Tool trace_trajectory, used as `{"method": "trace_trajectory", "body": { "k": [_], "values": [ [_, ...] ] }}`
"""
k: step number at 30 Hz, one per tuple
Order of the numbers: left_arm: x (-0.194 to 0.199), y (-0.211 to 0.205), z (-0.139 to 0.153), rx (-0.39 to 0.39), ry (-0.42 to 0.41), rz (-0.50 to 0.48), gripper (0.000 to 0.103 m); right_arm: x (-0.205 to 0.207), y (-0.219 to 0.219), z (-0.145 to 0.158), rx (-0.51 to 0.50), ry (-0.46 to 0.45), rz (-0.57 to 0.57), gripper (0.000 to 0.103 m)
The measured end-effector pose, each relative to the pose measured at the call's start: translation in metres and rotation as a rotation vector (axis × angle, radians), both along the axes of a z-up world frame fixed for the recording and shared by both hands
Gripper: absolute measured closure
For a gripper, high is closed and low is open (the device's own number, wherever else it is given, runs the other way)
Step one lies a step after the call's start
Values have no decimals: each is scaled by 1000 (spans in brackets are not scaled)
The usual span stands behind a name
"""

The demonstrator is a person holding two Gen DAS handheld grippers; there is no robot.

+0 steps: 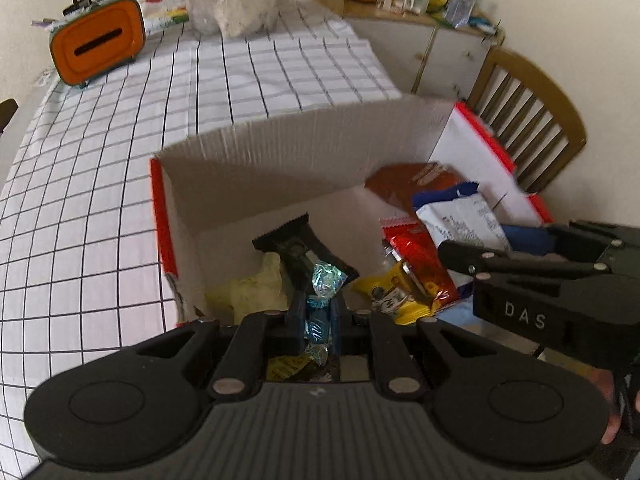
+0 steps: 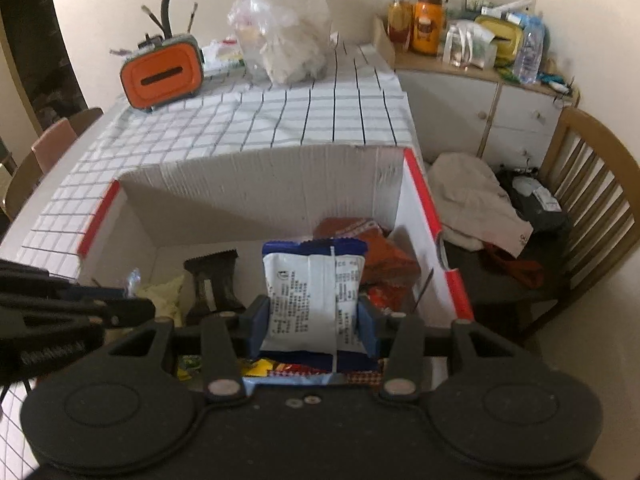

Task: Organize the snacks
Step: 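Carry the blue candy with the left tool while the right tool carries the white snack into the box, then open the left tool over the box while the right tool releases the white snack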

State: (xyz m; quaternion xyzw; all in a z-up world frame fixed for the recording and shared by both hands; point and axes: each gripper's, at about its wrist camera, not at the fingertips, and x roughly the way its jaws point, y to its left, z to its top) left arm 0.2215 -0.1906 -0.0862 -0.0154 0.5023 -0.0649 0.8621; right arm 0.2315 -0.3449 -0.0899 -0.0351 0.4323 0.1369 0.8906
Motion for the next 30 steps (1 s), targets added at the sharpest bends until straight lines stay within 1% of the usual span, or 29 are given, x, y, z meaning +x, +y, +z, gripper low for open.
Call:
{"method": "trace_trajectory", "body": {
  "k": [4, 10, 16, 20, 22, 25, 26, 29, 30],
  "values": [
    [4, -7, -8, 39, 14, -9, 91, 4, 6, -8, -27, 20, 39, 58],
    [9, -9, -10, 45, 38, 0, 91, 5, 8, -8, -46, 12, 70, 57],
    [10, -9, -10, 41, 45, 9, 91, 1, 1, -4, -13, 13, 85, 57],
    [8, -8, -8, 52, 42, 19, 89, -3, -4, -1, 11, 15, 86, 57],
    [5, -7, -6, 55, 39, 27, 87, -5, -7, 3, 27, 12, 87, 57],
    [-1, -5, 0, 44, 21, 35, 76, -11, -10, 10, 43, -4, 92, 57],
    [-3, -5, 2, 42, 13, 37, 74, -14, -11, 13, 49, -11, 94, 56],
    [-10, -4, 10, 41, -18, 35, 62, -21, -13, 22, 69, -29, 100, 55],
    [-14, -4, 14, 40, -33, 34, 55, -24, -13, 25, 74, -36, 99, 55]
  ]
}}
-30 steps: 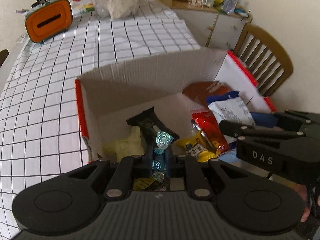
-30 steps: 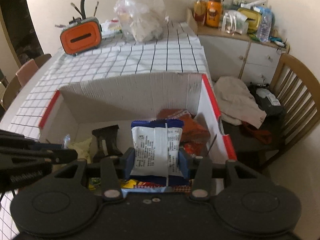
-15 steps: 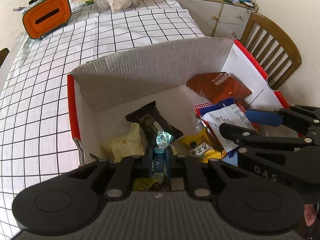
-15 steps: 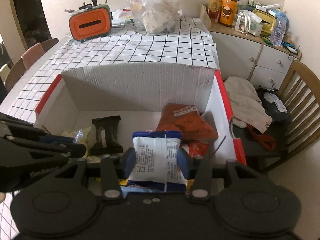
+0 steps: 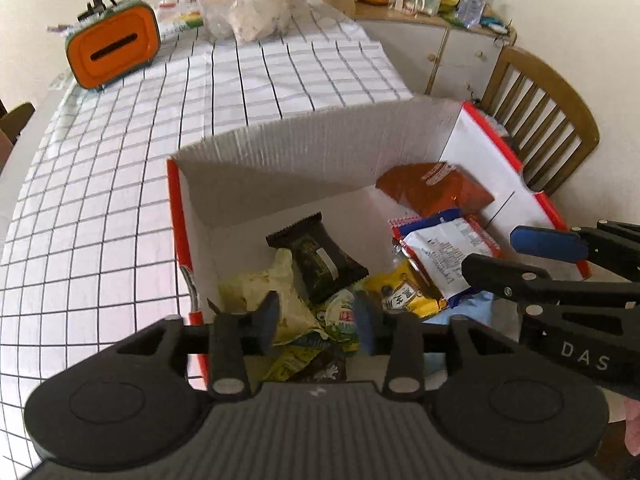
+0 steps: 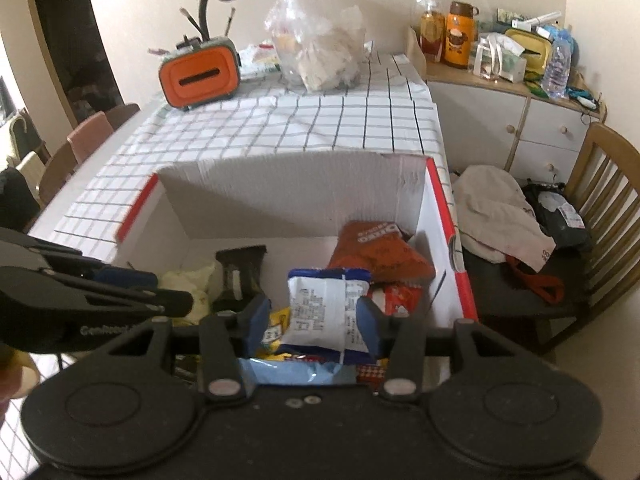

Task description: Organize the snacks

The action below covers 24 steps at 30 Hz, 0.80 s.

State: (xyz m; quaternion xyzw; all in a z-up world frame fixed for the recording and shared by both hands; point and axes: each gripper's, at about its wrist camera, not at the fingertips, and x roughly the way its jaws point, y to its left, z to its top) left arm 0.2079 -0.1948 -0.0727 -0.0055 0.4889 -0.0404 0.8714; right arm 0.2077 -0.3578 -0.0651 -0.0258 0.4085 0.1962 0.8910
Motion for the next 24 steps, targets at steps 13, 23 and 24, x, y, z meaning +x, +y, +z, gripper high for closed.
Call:
{"method": "trace_trajectory", "body": {
  "k": [13, 23, 24],
  "values": [
    [-42, 4, 44, 21, -180, -52, 25, -34, -4, 34, 61, -76, -6, 46],
    [-63, 14, 59, 4, -222, -46, 20, -57, -5, 51, 74, -148, -18, 13],
    [-65, 14, 60, 4, -227, -48, 20, -61, -6, 54, 83, -174, -17, 5]
  ]
}}
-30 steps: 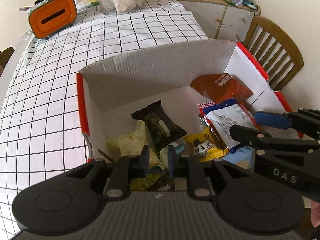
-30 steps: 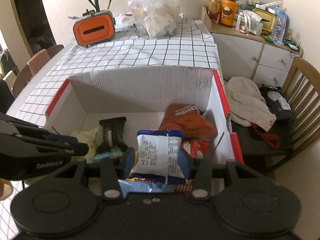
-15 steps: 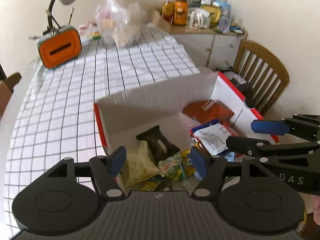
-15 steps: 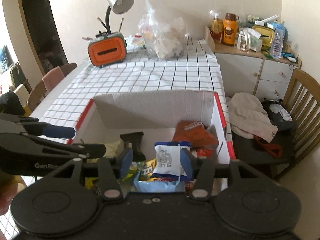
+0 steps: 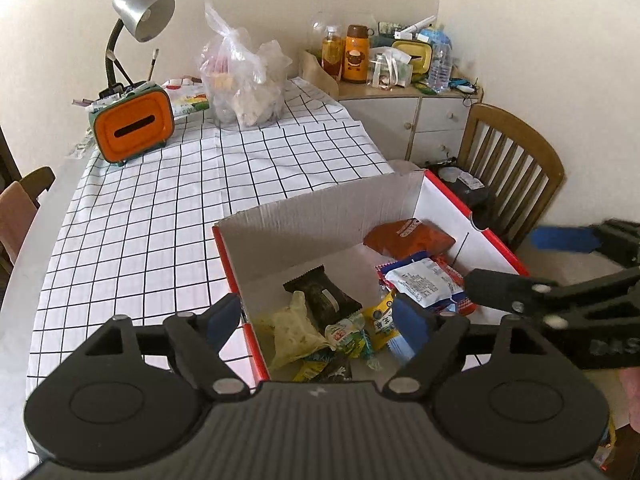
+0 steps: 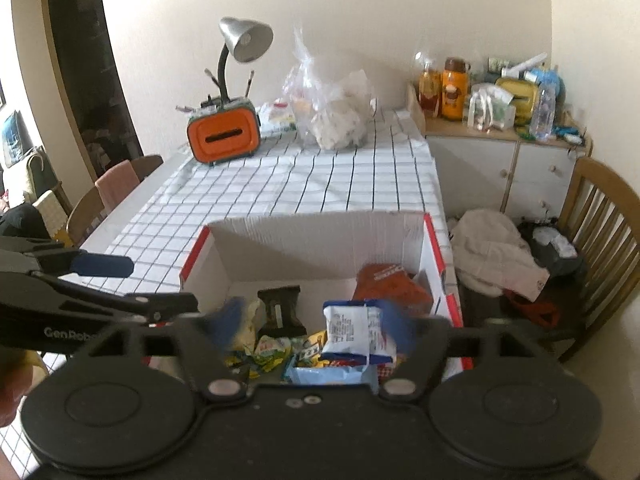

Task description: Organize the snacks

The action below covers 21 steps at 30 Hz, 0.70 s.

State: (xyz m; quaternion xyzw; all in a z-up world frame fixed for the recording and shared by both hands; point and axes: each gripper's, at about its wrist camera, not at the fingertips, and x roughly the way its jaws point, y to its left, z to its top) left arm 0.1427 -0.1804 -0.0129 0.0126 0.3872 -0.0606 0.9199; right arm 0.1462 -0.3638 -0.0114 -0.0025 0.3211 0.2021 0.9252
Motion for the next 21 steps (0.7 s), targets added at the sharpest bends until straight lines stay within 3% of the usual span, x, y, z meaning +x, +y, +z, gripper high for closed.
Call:
{"method": "trace_trajectory", "body": {
  "k": [8, 12, 21],
  "values": [
    [-19, 4, 9, -19, -61, -6, 12, -19, 3, 9, -25, -50, 19, 0],
    [-26, 5, 10, -20, -73, -7, 1, -25, 1, 11, -15, -47, 7, 0],
    [-32, 5, 12, -35, -68, -23, 1, -32, -8, 12, 19, -41, -26, 0]
  ]
}}
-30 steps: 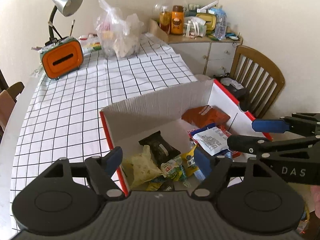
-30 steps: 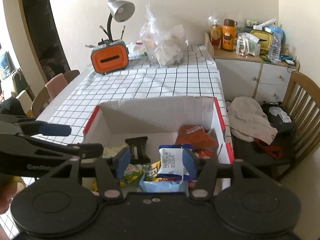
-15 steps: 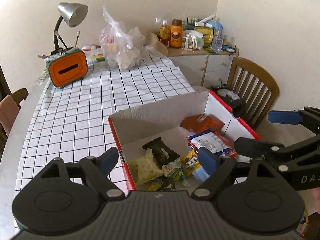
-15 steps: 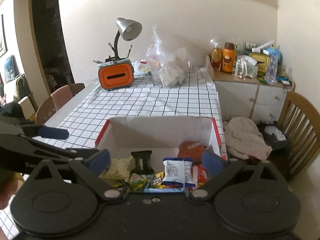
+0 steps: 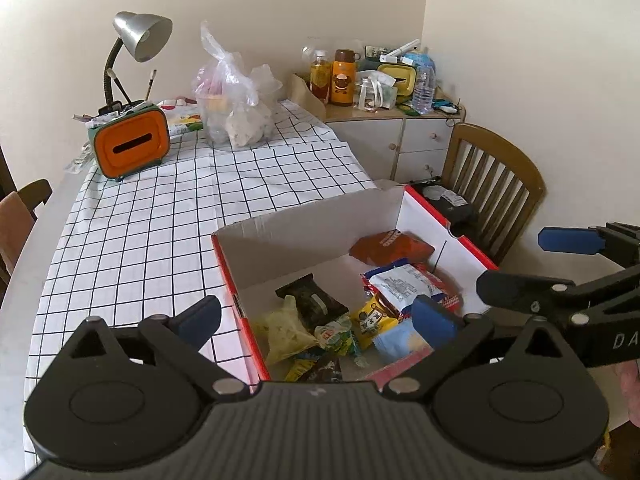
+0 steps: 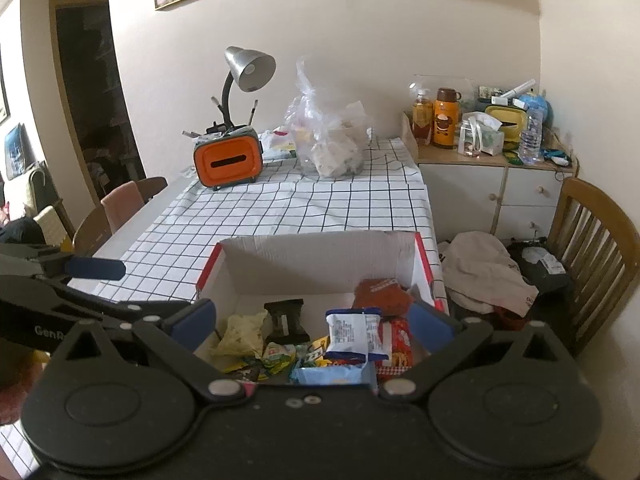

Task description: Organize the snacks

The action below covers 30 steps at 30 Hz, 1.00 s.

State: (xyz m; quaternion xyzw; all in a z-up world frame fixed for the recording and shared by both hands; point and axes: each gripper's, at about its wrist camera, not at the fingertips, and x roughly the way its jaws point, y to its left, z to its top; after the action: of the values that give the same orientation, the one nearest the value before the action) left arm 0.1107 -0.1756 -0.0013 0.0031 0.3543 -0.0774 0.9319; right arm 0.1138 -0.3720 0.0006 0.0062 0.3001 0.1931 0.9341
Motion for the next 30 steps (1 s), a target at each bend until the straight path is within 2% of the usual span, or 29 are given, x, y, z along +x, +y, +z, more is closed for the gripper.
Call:
{"method": "trace_trajectory", "body": {
  "k": [6, 30],
  "values": [
    [-1, 3, 0, -11, -1, 19, 1, 1, -3, -3, 32, 24, 6, 0],
    [1, 4, -4, -30, 25, 65, 1, -2, -5, -8, 33, 22, -26, 0]
  ]
}}
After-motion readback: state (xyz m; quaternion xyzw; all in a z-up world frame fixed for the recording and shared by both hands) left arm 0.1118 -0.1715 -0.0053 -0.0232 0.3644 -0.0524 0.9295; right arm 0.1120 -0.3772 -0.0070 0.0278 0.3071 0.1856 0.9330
